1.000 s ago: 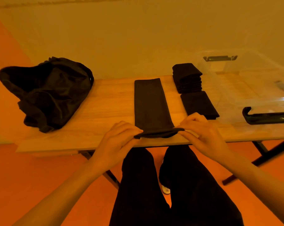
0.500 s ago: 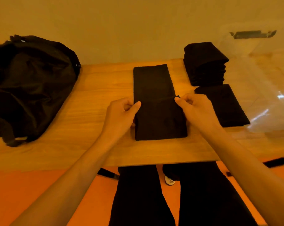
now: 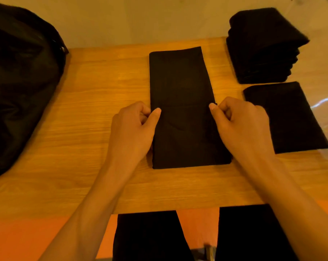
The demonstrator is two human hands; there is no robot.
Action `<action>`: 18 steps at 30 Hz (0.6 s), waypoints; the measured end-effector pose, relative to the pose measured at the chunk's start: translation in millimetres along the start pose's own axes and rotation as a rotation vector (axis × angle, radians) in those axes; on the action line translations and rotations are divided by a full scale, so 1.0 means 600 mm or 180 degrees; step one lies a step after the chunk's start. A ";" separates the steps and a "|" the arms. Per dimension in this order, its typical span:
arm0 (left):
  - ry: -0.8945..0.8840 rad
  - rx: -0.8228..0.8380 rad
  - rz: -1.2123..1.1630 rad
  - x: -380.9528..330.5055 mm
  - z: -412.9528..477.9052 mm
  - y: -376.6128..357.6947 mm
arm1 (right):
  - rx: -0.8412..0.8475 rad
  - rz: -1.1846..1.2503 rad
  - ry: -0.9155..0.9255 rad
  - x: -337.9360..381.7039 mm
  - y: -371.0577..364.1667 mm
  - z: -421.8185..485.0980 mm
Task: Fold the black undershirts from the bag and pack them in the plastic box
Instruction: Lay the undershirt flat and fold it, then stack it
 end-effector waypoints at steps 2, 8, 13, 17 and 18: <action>-0.0010 -0.0086 -0.0046 -0.002 -0.006 0.001 | -0.0106 -0.0032 0.0072 0.001 0.002 -0.001; -0.0036 -0.0261 0.0098 -0.002 -0.015 0.002 | -0.0202 -0.0107 0.0194 0.008 0.003 -0.006; -0.0227 -0.0431 0.0239 -0.010 -0.024 0.006 | -0.0366 -0.0312 0.0202 0.010 0.004 -0.012; -0.0306 -0.0503 0.0380 -0.014 -0.023 0.009 | -0.0273 -0.0346 0.0148 0.009 0.001 -0.012; -0.0330 -0.0525 0.0484 -0.020 -0.025 0.012 | -0.0227 -0.0359 0.0153 0.009 0.004 -0.013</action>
Point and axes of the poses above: each hand's wrist, its own z-axis towards the middle knuckle, its own y-axis out of the back of the hand, x = y × z, the point moved 8 cm from there along z, towards the middle knuckle, and after that the axes turned 14 degrees about -y, right-handed, at the moved point
